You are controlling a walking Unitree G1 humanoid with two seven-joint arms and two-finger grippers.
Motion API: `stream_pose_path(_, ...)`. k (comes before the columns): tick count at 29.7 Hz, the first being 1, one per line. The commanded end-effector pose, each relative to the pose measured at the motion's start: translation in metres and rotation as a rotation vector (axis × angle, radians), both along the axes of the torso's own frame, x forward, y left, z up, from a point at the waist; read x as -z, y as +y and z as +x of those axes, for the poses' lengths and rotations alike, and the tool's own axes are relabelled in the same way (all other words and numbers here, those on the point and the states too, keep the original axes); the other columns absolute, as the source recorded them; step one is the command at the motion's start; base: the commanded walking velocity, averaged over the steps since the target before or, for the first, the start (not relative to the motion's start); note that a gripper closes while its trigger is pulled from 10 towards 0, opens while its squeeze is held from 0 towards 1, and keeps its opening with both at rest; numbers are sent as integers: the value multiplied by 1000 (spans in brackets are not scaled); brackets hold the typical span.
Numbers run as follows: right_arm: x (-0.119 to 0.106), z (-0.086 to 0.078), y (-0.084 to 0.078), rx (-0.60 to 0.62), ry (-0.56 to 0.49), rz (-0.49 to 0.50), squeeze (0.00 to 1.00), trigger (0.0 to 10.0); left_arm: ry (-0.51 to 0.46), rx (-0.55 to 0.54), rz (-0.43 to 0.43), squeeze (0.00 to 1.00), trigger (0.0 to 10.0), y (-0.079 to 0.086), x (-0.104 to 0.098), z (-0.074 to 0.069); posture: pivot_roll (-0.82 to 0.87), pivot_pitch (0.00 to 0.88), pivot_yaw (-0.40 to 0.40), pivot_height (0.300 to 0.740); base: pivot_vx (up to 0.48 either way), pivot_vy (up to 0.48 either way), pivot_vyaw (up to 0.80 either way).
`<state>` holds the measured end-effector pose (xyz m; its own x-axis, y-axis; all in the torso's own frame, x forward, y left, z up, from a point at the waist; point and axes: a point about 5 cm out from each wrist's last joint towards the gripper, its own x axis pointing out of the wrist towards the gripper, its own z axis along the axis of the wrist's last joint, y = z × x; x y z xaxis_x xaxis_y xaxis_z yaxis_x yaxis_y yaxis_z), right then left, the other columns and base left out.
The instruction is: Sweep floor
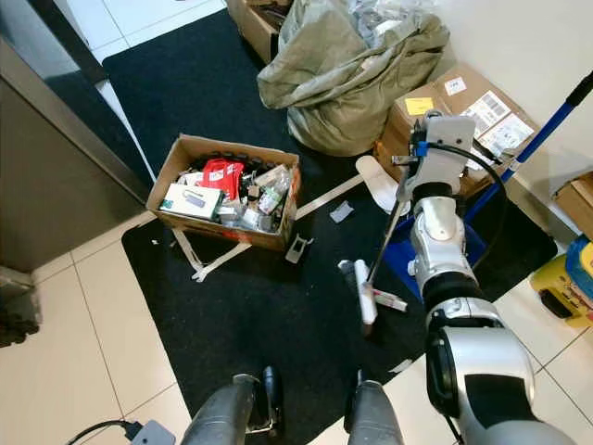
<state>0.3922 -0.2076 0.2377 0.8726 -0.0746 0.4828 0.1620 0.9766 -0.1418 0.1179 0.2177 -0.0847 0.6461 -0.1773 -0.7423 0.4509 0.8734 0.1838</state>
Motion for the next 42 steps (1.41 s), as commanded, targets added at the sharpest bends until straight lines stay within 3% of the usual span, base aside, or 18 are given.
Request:
stream_pose_path(1,-18,0,-1,4,-68,-95,0,10000,65,-12,13,0,10000,4,6,-17,137,371,49,740,0,0,0)
stream_pose_path(9,-39,2,5,-19,-126,-121,0,10000,67,-15,10,0,10000,1,7,-16,137,361,42,740,0,0,0)
stream_pose_path(15,-71,3,14,-61,-218,-121,0,10000,69,-33,12,0,10000,-1,7,-12,116,333,27,740,0,0,0)
stream_pose_path(29,-77,3,20,-88,-245,-113,0,10000,79,-46,14,0,10000,-6,8,-1,80,266,18,740,0,0,0)
stream_pose_path(30,-73,4,23,-127,-225,-40,0,10000,91,-53,22,0,10000,-6,9,1,52,221,12,740,0,0,0)
stream_pose_path(31,-73,4,23,-127,-225,-40,0,10000,91,-53,22,0,10000,-6,9,1,52,221,12,740,0,0,0)
stream_pose_path(32,-64,7,28,-181,-186,64,0,10000,103,-60,30,0,10000,-7,9,4,37,198,9,740,0,0,0)
stream_pose_path(34,-64,7,28,-181,-186,64,0,10000,103,-60,30,0,10000,-7,9,4,37,198,9,740,0,0,0)
stream_pose_path(35,-51,10,35,-242,-126,163,0,10000,112,-65,40,0,10000,-8,10,7,27,173,3,740,0,0,0)
stream_pose_path(37,-51,10,35,-242,-126,163,0,10000,112,-65,40,0,10000,-8,10,7,27,173,3,740,0,0,0)
stream_pose_path(39,-13,9,53,-324,-17,311,0,10000,97,-89,62,0,10000,-9,8,19,24,114,-13,740,0,0,0)
stream_pose_path(40,-13,9,53,-324,-17,311,0,10000,97,-89,62,0,10000,-9,8,19,24,114,-13,740,0,0,0)
stream_pose_path(41,11,5,59,-329,38,370,0,10000,62,-114,97,0,10000,-1,3,30,16,78,-7,740,0,0,0)
stream_pose_path(42,11,5,59,-329,38,370,0,10000,62,-114,97,0,10000,-1,3,30,16,78,-7,740,0,0,0)
